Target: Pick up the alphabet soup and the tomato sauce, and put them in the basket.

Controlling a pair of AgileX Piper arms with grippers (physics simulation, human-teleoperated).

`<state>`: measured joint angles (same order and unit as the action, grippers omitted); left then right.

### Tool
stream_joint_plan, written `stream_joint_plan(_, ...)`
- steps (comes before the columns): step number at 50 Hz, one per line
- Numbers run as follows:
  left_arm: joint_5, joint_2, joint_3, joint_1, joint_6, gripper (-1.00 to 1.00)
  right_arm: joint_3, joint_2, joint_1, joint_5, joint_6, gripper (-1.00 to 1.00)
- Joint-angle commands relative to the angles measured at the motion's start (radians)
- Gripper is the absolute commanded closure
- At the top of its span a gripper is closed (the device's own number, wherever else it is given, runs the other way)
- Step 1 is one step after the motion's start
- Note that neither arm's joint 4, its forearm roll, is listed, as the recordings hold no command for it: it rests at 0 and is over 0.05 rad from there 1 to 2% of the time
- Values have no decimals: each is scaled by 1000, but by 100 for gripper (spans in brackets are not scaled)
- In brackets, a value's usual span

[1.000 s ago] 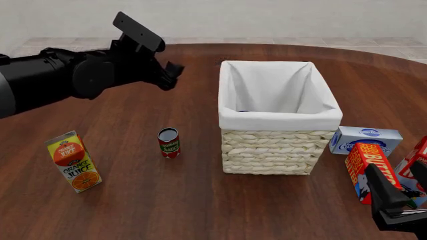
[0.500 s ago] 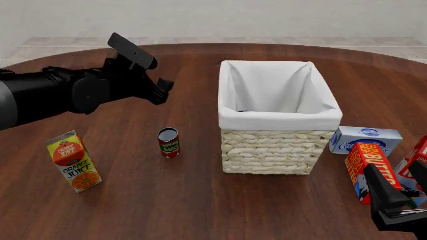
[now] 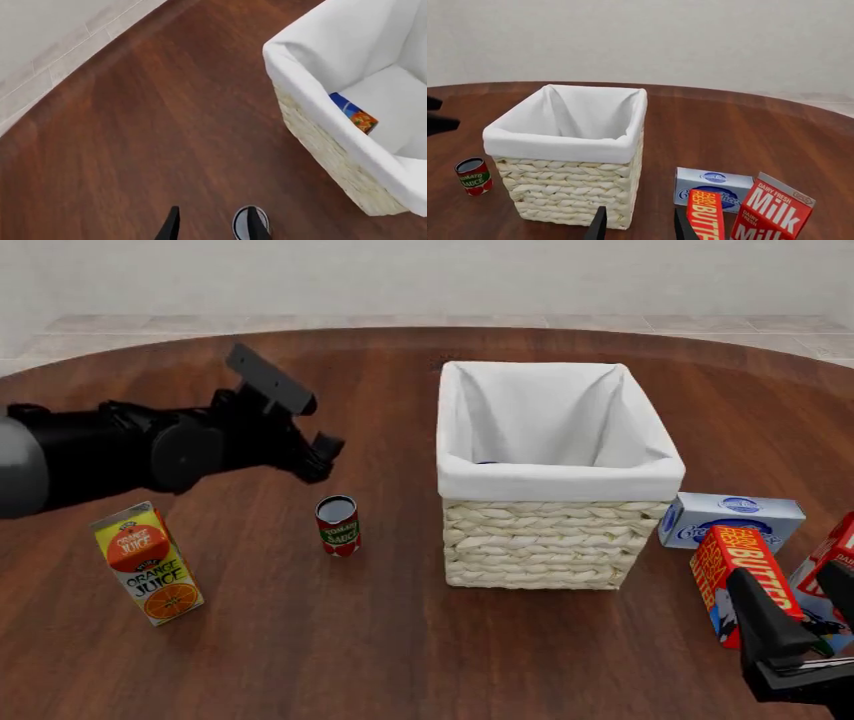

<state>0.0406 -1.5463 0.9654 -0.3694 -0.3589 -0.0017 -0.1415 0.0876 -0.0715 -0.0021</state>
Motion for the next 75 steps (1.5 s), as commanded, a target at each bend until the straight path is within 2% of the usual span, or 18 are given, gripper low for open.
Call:
stream_joint_plan(1,9,0,-24,12,-16,-100,0,-2,-2,-1,5,-100)
stream_joint_plan(10,-3,-1,-56,13,-15,-100,0,-1,0,0,4,-100)
stream_joint_plan(29,-85,-33,-128,-5,33,-100,0,4,1,2,0,-100)
stream_joint_plan(51,-130,-81,-110,-18,69,-100,0,6,7,3,-4,-100)
stream_joint_plan(75,-191,-104,-142,-42,107,-100,0,3,7,1,-4,-100)
